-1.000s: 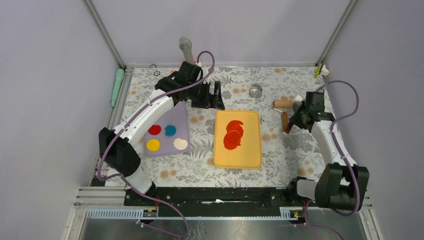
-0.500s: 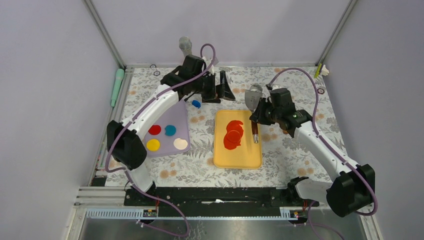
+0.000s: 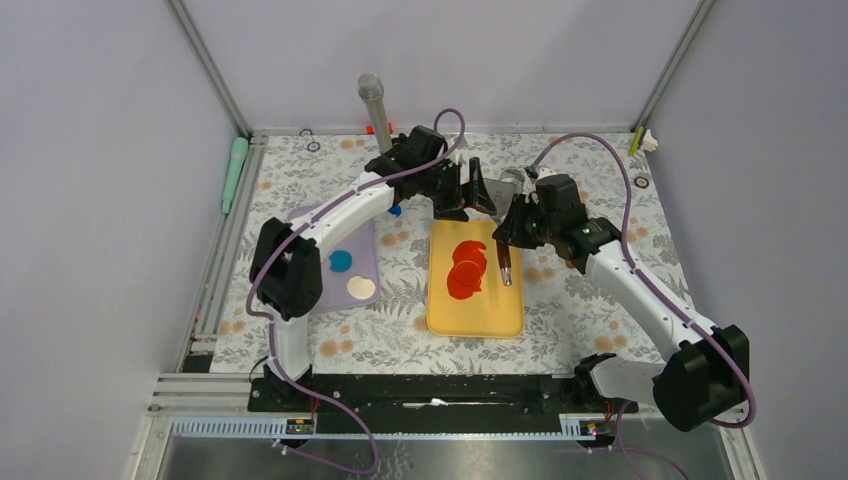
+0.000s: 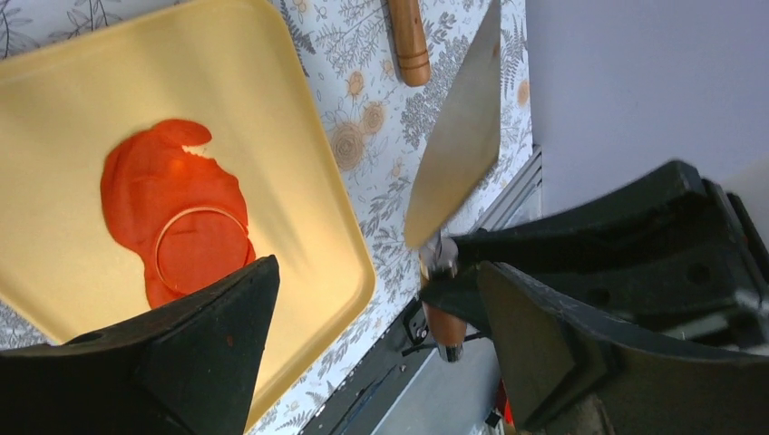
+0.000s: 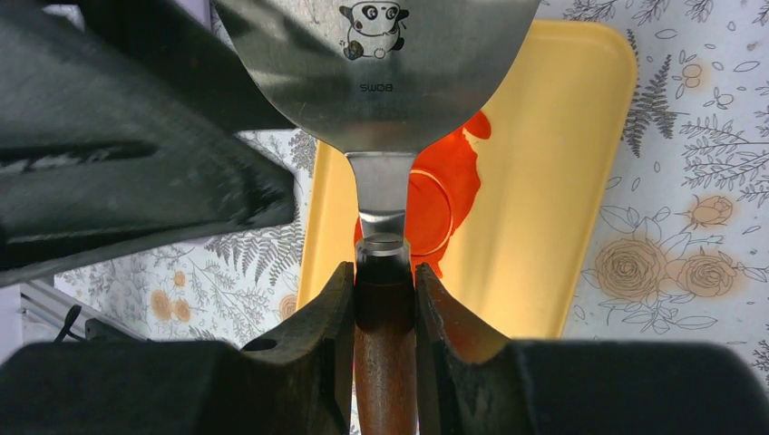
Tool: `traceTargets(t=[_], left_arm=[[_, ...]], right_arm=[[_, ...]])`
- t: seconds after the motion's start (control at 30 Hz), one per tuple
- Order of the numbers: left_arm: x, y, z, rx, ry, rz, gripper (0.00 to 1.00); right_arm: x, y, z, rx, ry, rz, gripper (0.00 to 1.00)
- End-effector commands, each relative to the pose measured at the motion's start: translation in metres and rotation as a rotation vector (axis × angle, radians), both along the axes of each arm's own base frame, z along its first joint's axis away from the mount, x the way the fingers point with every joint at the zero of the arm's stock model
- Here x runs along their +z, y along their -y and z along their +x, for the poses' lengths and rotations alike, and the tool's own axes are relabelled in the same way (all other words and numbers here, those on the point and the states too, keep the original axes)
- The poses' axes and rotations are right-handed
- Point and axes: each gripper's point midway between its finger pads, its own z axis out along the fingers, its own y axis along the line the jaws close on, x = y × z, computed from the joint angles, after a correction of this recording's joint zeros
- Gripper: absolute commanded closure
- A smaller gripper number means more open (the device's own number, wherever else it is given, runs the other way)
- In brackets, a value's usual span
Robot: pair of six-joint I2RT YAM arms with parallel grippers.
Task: Roll out the dumpling wrappers from the dough
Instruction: Pick up the spatula from the center of the board.
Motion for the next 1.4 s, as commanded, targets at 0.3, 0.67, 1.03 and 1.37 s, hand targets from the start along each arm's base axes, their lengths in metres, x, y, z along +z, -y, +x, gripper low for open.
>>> traceTargets(t=[0.3,0.67,1.03,1.37], left_arm=[[0.021,0.049,0.026,0.001,0.065,-0.086,0.52],[0.064,0.036,0.020,0.004,0.172,-0.134,1.00],[0.069,0.011,0.016,-0.022,0.212,-0.115,1.00],[0.065,0.018,0.014,-0.049,0.165,-0.148,1.00]], right_arm=[[0.032,-0.012,-0.018,0.066,0.061,0.086,1.00],[0.038,0.004,-0.035,0.057,0.063,0.037,0.13],[0.076,0.017,-0.027,-0.031,0.197,0.078,0.05],[0.052,-0.036,-0.027,0.173,0.081,0.237,0.12]])
